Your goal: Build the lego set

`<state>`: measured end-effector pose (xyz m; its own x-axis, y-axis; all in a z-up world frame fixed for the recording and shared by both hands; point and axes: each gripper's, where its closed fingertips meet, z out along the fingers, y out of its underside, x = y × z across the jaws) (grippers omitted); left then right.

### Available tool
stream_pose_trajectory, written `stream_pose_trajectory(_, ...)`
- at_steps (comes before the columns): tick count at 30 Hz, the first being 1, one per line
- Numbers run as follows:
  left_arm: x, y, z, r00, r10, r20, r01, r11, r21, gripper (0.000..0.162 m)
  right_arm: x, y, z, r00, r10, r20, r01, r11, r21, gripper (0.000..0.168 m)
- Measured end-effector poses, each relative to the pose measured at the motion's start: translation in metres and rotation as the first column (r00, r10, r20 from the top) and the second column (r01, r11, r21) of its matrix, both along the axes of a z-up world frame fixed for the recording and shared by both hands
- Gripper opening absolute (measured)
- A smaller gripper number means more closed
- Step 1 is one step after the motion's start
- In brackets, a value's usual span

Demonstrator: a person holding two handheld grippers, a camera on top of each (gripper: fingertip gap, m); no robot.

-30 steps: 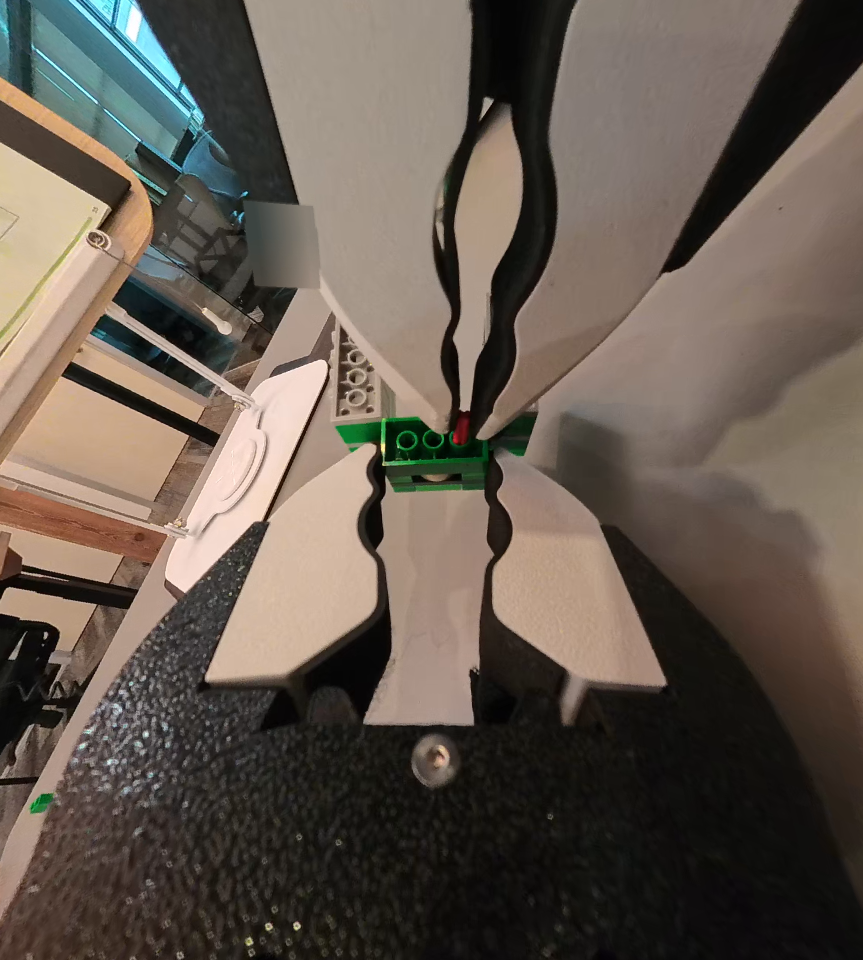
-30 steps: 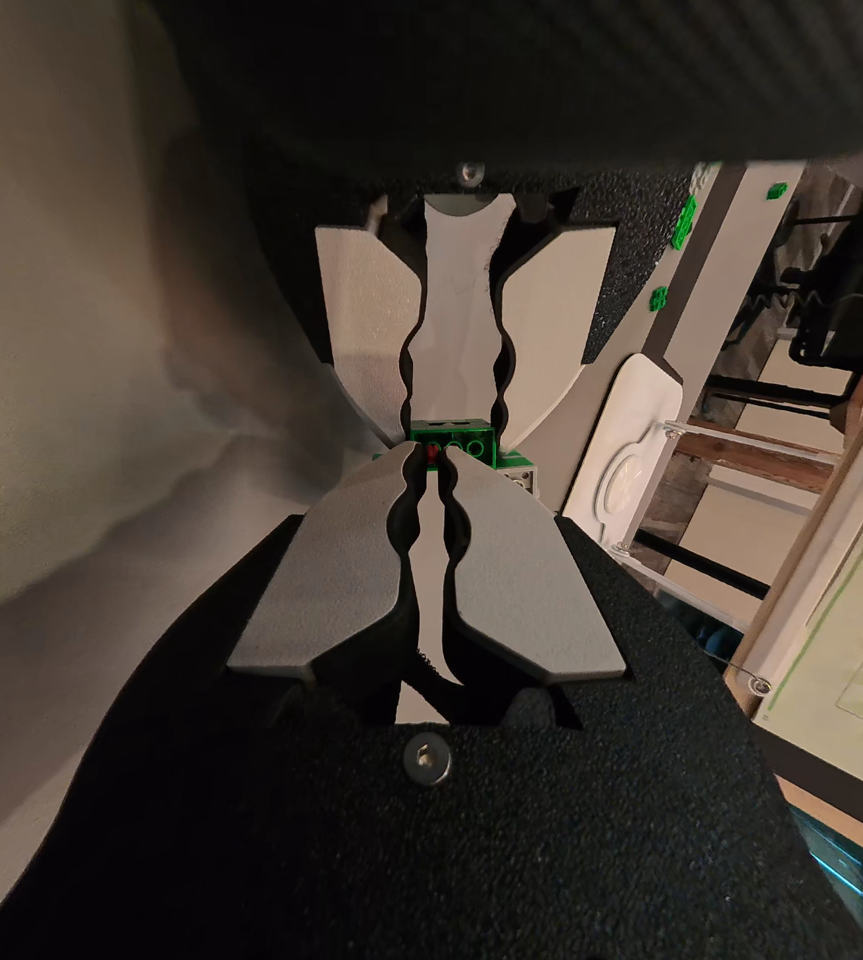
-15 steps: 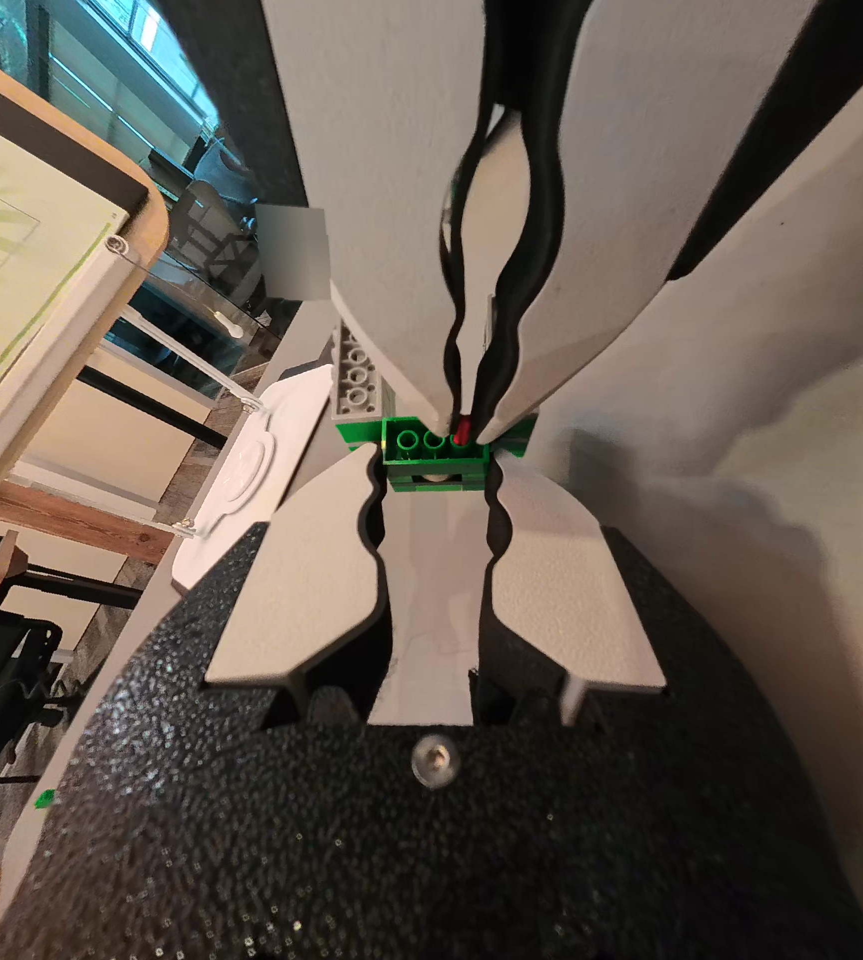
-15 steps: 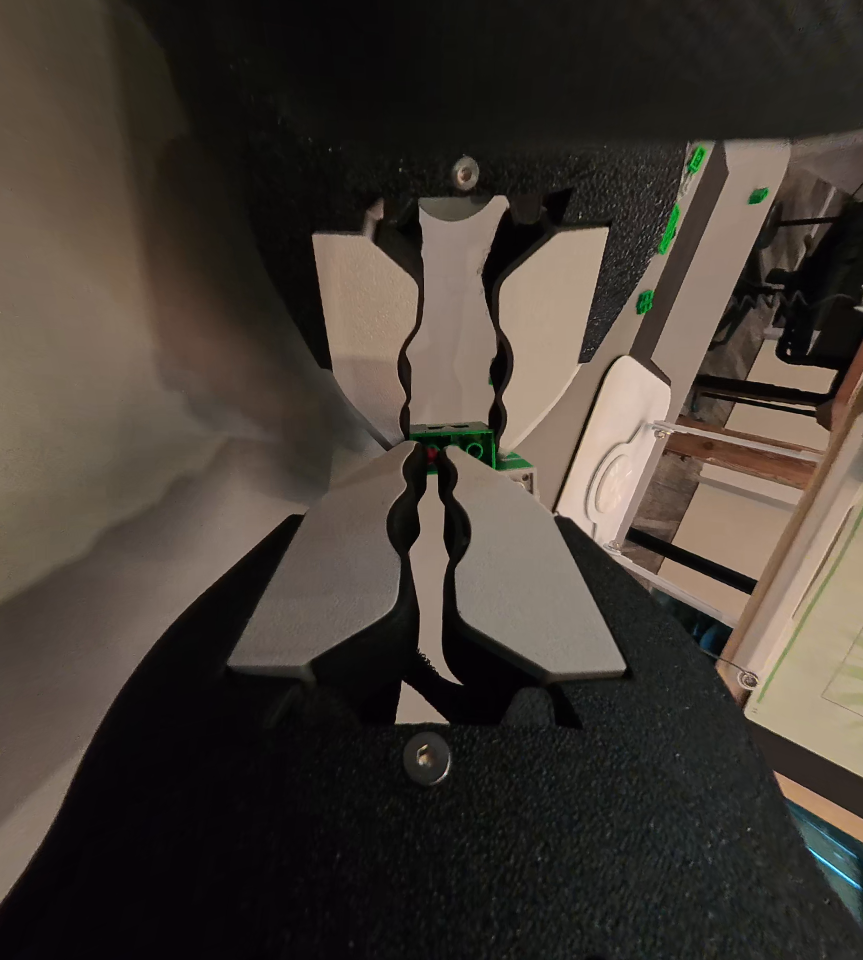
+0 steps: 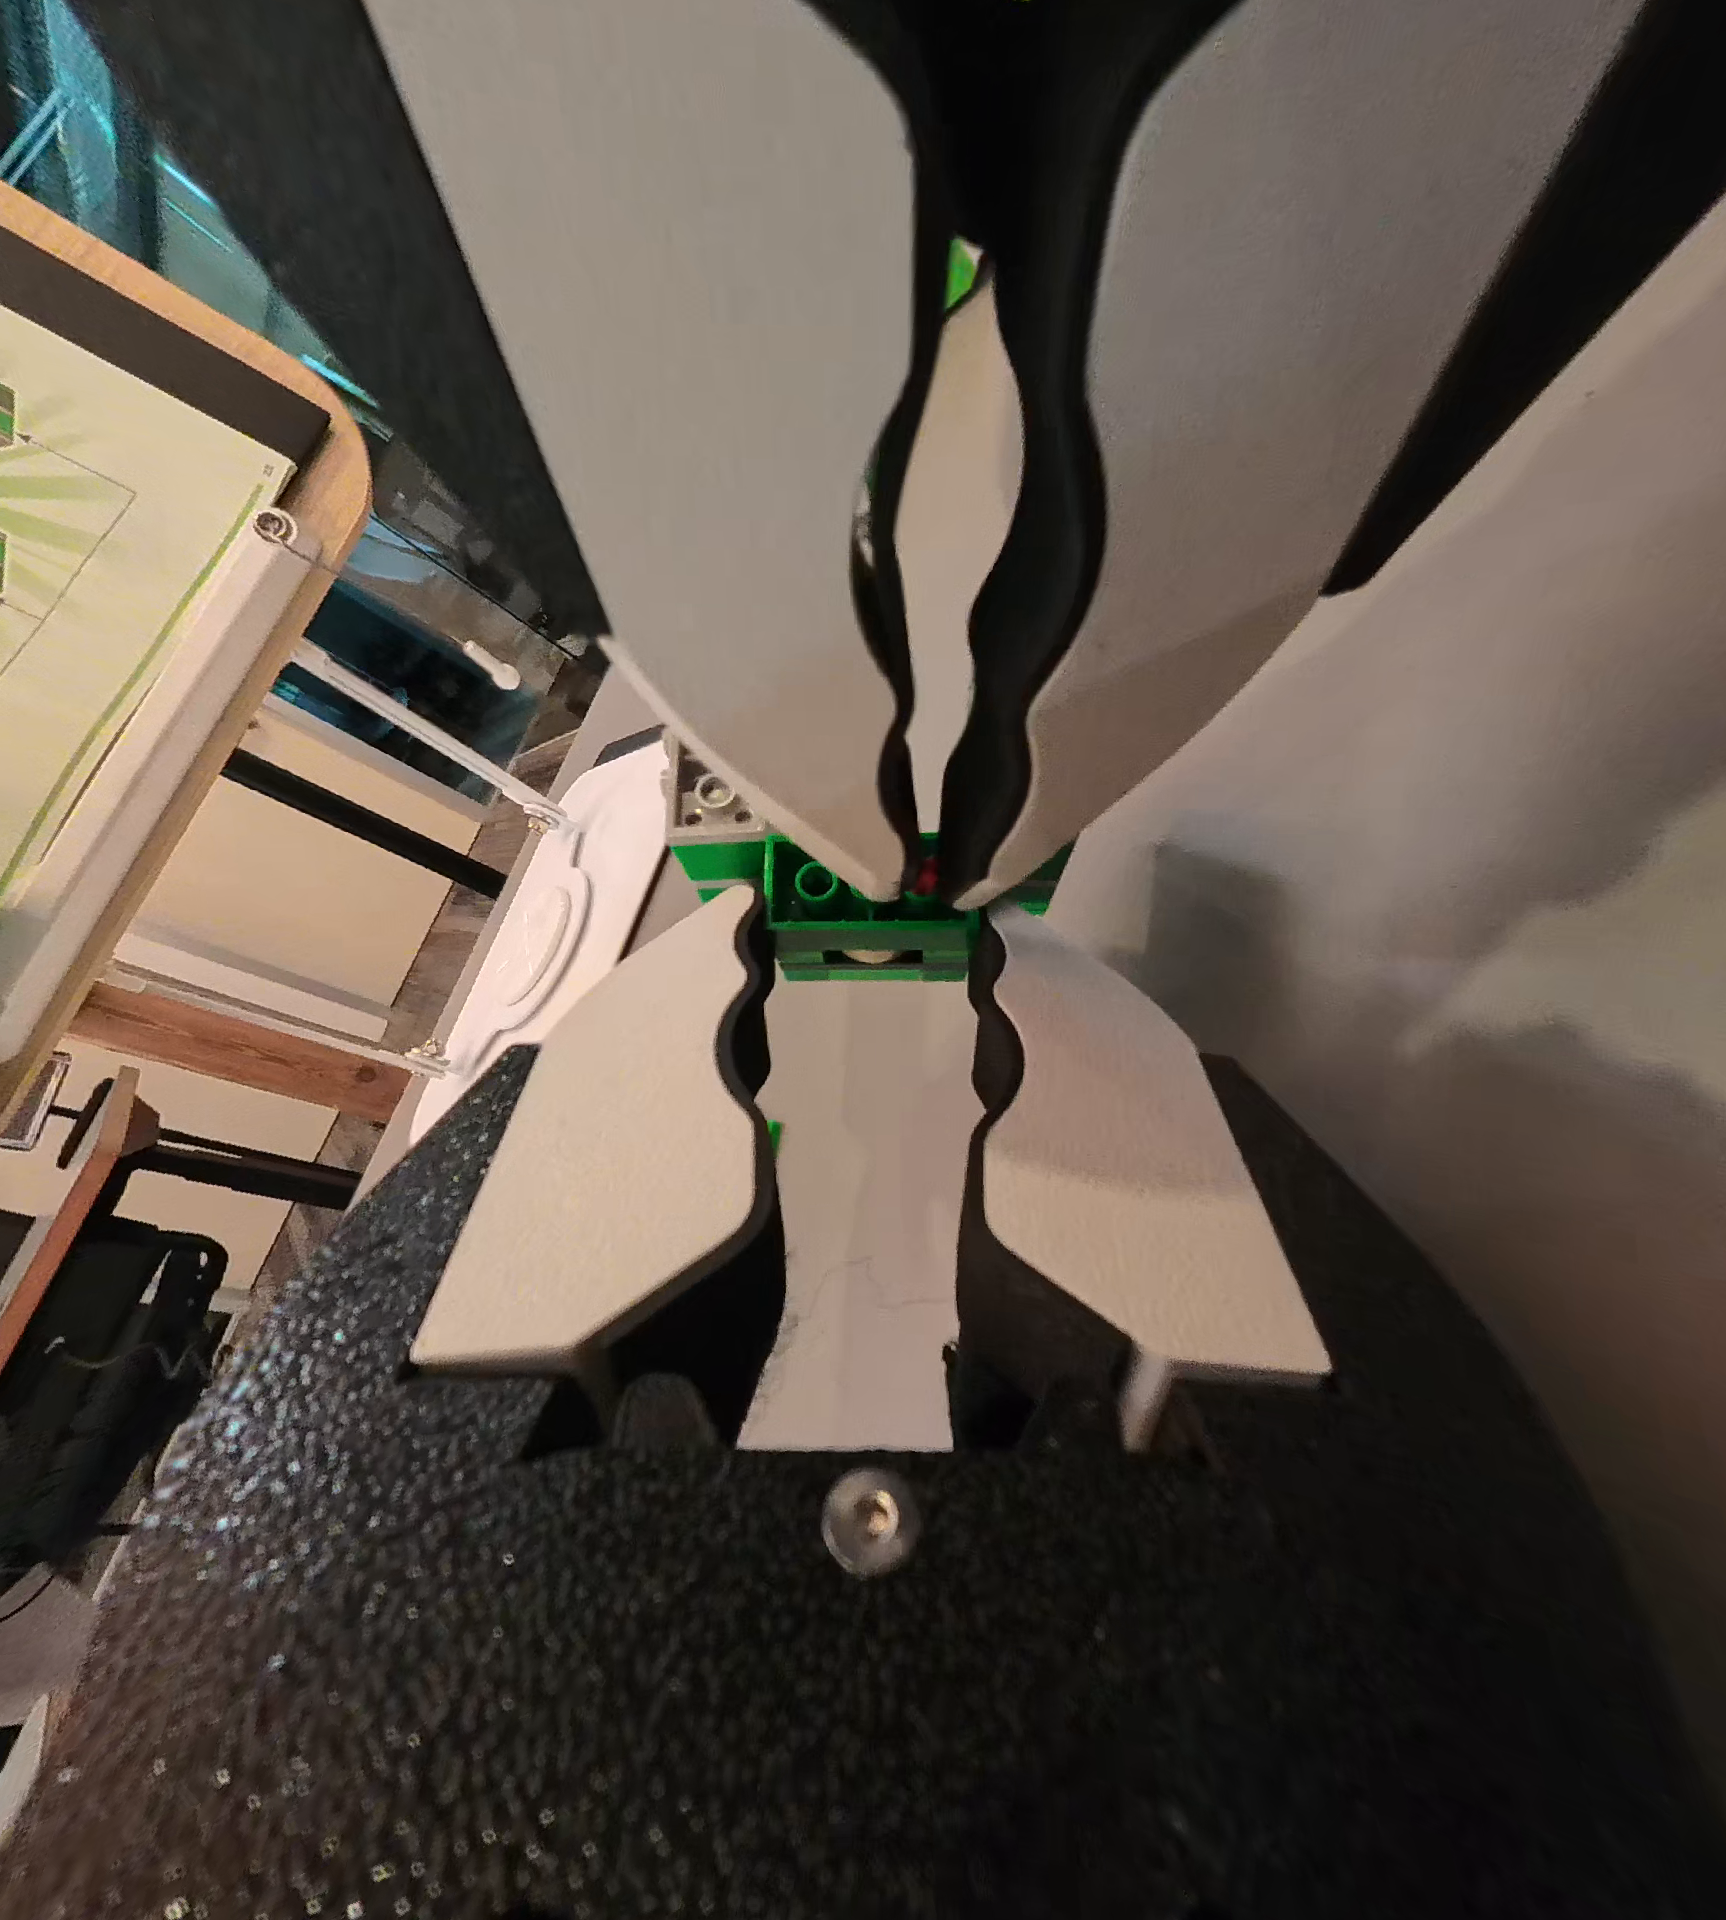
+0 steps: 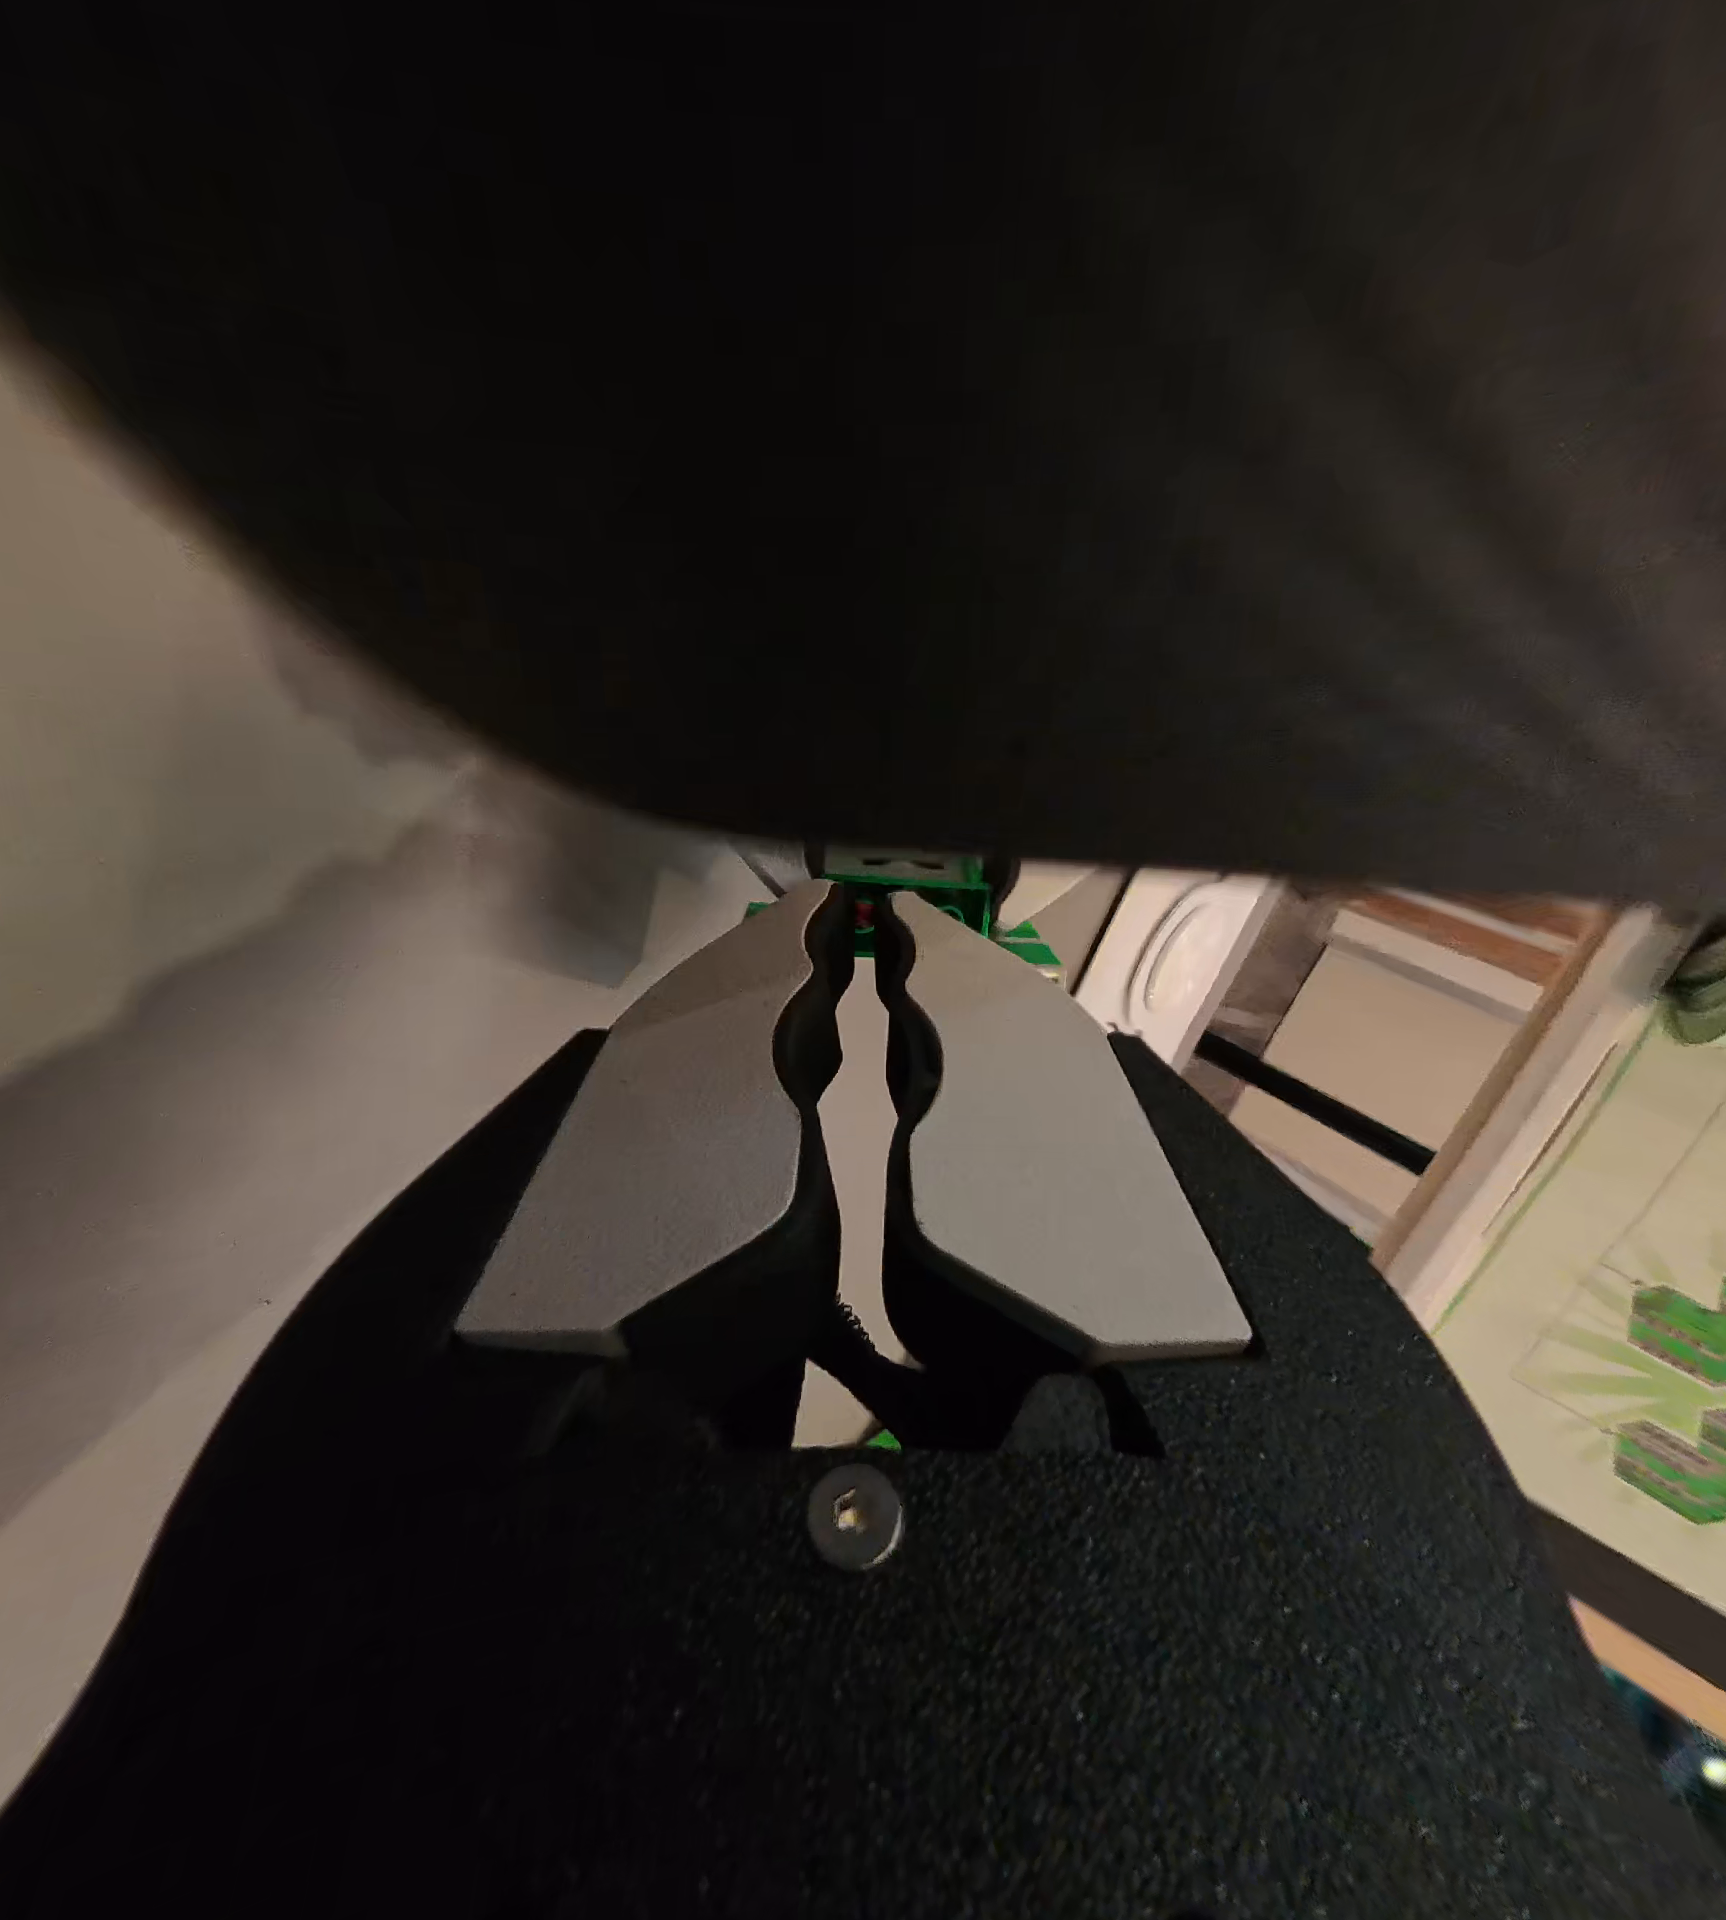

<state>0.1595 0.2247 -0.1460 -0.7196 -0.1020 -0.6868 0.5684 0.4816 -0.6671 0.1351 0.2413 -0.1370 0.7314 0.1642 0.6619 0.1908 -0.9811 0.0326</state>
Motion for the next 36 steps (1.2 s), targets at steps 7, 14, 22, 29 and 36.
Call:
stream_pose_trajectory(7, -0.003, -0.002, -0.005, 0.999, -0.023, -0.045, 0.024, 1.000, 0.015, 0.036, -0.002, -0.001, -0.004, 0.995, -0.050, -0.081, 0.057, 0.995, 0.082, 0.004)
stream_pose_trajectory(14, -0.005, -0.004, -0.009, 0.994, -0.042, -0.104, 0.043, 0.999, 0.012, 0.036, -0.001, -0.003, -0.007, 0.984, -0.116, -0.134, 0.143, 0.966, 0.214, 0.004)
stream_pose_trajectory(22, -0.009, -0.006, -0.009, 0.993, -0.066, -0.096, 0.067, 0.998, 0.010, 0.036, -0.005, -0.007, -0.005, 0.985, -0.132, -0.113, 0.157, 0.954, 0.256, 0.017)
stream_pose_trajectory(29, -0.012, -0.007, -0.010, 0.993, -0.083, -0.086, 0.084, 0.996, 0.017, 0.036, -0.015, -0.008, -0.001, 0.991, -0.079, -0.109, 0.107, 0.955, 0.276, 0.011)
stream_pose_trajectory(36, -0.013, -0.007, -0.011, 0.993, -0.086, -0.085, 0.088, 0.996, 0.022, 0.036, -0.012, -0.005, -0.004, 0.996, -0.064, -0.060, 0.077, 0.964, 0.253, 0.004)
